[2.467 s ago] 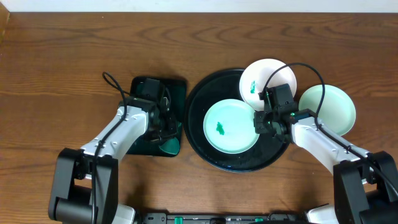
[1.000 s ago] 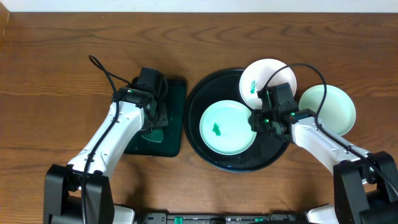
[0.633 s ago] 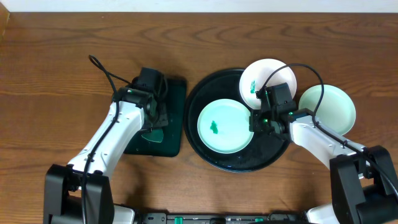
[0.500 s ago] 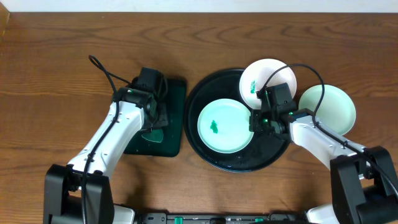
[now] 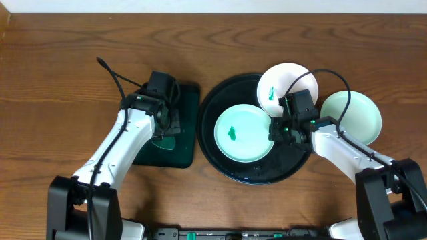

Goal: Clean dirty plates on tray and stack at the side
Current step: 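Grasp the green sponge with the left gripper and lift it, then carry the sponge with the left gripper over the pale green plate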

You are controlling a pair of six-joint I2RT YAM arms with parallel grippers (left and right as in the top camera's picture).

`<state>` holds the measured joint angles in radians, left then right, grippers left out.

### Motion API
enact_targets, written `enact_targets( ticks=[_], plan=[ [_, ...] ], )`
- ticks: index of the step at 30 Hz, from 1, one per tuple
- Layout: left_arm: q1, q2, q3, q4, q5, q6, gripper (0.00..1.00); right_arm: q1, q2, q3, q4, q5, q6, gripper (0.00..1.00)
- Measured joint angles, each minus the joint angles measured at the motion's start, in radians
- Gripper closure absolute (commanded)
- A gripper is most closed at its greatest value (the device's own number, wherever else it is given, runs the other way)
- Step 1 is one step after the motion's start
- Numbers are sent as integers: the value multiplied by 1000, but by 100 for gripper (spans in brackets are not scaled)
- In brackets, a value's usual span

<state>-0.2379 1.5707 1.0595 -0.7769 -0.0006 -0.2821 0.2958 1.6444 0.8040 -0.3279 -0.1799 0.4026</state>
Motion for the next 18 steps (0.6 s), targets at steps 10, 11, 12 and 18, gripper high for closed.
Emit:
enact_targets(
  ticks=[10, 11, 12, 18],
  plan=[
    [0, 0, 156, -120, -59, 44, 93, 0, 0, 16, -48, -21, -22, 99],
    [2, 0, 187, -139, -62, 45, 93, 0, 0, 18, -53, -22, -26, 99],
    [2, 0, 216, -154, -63, 47, 93, 0, 0, 19, -54, -22, -31, 99],
    [14, 0, 323, -238, -71, 48, 93, 1, 0, 24, -60, -23, -66, 99]
  ],
)
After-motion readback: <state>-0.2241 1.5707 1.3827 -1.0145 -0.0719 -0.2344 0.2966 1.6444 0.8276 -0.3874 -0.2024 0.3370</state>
